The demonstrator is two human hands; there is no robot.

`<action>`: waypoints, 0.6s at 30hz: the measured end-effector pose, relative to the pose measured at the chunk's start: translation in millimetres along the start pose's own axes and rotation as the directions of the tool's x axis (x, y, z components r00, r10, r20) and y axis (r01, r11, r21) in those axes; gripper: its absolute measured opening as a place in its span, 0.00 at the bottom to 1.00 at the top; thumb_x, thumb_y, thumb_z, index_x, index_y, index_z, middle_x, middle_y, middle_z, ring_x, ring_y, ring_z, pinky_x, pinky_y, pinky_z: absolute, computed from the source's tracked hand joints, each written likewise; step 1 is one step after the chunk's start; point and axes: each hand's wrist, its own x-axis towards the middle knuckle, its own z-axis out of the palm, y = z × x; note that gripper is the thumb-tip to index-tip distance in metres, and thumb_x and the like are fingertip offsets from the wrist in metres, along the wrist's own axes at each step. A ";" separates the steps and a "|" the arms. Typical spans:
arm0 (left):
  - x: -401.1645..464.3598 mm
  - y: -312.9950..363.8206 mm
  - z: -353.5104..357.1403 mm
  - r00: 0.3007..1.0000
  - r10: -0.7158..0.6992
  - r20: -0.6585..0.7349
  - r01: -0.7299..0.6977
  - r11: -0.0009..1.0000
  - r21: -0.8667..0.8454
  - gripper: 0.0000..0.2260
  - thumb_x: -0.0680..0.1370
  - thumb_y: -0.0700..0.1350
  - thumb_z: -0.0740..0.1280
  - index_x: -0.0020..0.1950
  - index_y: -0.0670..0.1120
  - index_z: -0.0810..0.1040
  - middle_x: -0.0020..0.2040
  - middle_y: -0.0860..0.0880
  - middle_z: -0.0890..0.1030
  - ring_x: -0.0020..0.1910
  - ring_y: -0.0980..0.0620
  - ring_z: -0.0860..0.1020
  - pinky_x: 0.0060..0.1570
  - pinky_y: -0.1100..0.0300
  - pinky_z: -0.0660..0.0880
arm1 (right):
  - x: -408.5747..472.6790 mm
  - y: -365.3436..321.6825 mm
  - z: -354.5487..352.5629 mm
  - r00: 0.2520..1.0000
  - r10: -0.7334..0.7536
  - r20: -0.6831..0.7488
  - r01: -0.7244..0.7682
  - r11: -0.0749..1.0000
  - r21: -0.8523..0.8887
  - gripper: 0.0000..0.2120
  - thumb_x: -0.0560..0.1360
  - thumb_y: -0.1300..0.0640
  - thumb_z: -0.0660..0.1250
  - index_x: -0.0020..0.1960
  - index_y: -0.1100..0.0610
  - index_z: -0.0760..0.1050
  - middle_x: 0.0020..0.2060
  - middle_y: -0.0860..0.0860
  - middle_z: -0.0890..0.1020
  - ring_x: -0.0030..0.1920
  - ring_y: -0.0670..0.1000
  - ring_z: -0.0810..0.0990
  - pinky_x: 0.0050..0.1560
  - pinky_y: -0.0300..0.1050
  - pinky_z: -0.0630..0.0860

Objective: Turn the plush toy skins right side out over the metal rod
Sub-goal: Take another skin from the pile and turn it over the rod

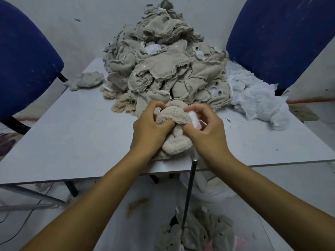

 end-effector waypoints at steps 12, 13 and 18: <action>2.7 -2.3 -10.4 0.945 0.058 0.321 -0.038 0.997 -0.069 0.18 0.68 0.47 0.65 0.57 0.57 0.80 0.48 0.58 0.84 0.48 0.58 0.81 0.47 0.63 0.77 | 6.7 0.8 -7.6 0.995 0.032 0.092 -0.033 0.999 0.017 0.21 0.70 0.68 0.68 0.55 0.47 0.76 0.46 0.43 0.81 0.47 0.46 0.80 0.42 0.41 0.76; -0.7 -2.7 -6.5 0.984 0.078 0.163 -0.086 0.995 0.046 0.13 0.68 0.50 0.64 0.52 0.58 0.79 0.43 0.60 0.83 0.43 0.62 0.80 0.40 0.66 0.74 | 5.8 -2.7 -6.7 0.993 -0.011 0.116 0.009 1.000 0.020 0.21 0.70 0.69 0.68 0.56 0.47 0.76 0.45 0.42 0.81 0.47 0.45 0.80 0.41 0.39 0.76; 4.5 8.9 2.7 0.970 0.031 0.242 0.039 0.959 -0.281 0.15 0.75 0.40 0.64 0.57 0.58 0.75 0.38 0.51 0.80 0.36 0.51 0.77 0.38 0.57 0.73 | 15.5 -22.8 -15.4 0.975 -0.132 0.178 0.125 0.991 0.050 0.25 0.70 0.70 0.64 0.62 0.49 0.73 0.41 0.58 0.75 0.38 0.55 0.74 0.35 0.48 0.74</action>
